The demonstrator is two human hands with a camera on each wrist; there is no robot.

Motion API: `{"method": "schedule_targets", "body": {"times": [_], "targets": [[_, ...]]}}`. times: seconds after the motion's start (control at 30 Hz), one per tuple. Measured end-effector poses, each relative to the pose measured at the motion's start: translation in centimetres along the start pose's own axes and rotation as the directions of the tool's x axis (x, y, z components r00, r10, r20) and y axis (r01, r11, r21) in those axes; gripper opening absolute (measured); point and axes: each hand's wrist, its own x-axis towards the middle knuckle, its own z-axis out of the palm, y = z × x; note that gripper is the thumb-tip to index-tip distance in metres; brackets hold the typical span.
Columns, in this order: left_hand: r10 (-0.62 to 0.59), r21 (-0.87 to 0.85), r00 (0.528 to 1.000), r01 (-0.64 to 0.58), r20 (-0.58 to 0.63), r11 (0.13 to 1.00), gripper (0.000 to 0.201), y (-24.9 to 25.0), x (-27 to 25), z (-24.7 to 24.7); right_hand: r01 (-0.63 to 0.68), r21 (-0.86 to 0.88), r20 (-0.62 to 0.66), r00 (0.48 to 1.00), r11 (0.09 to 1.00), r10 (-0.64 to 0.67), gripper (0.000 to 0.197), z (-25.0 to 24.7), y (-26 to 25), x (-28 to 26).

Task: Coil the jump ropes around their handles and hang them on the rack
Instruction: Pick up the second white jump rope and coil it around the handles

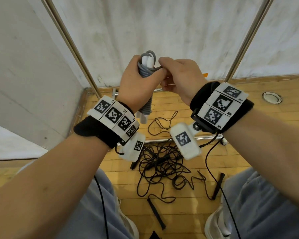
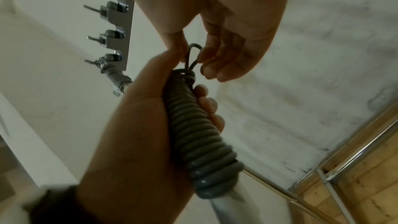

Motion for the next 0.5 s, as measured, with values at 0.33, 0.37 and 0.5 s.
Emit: {"method": "schedule_targets", "body": {"times": [0.33,0.37,0.5], "targets": [[-0.047,-0.024,0.996,0.049,0.081,0.998,0.009,1.4,-0.9,1.7,0.09,-0.218,-0.13,0.984,0.972,-0.12,0.032,-1.6,-0.1,0.4],[-0.048,-0.04,0.994,0.052,0.099,0.998,0.006,1.5,-1.0,1.7,0.096,-0.217,-0.127,0.984,0.971,-0.126,0.033,-2.0,-0.1,0.5],[-0.035,-0.048,0.978,0.046,0.204,0.998,0.009,2.2,-1.7,1.8,0.087,-0.218,-0.148,0.982,0.972,-0.121,0.032,-3.0,-0.2,0.7]]}}
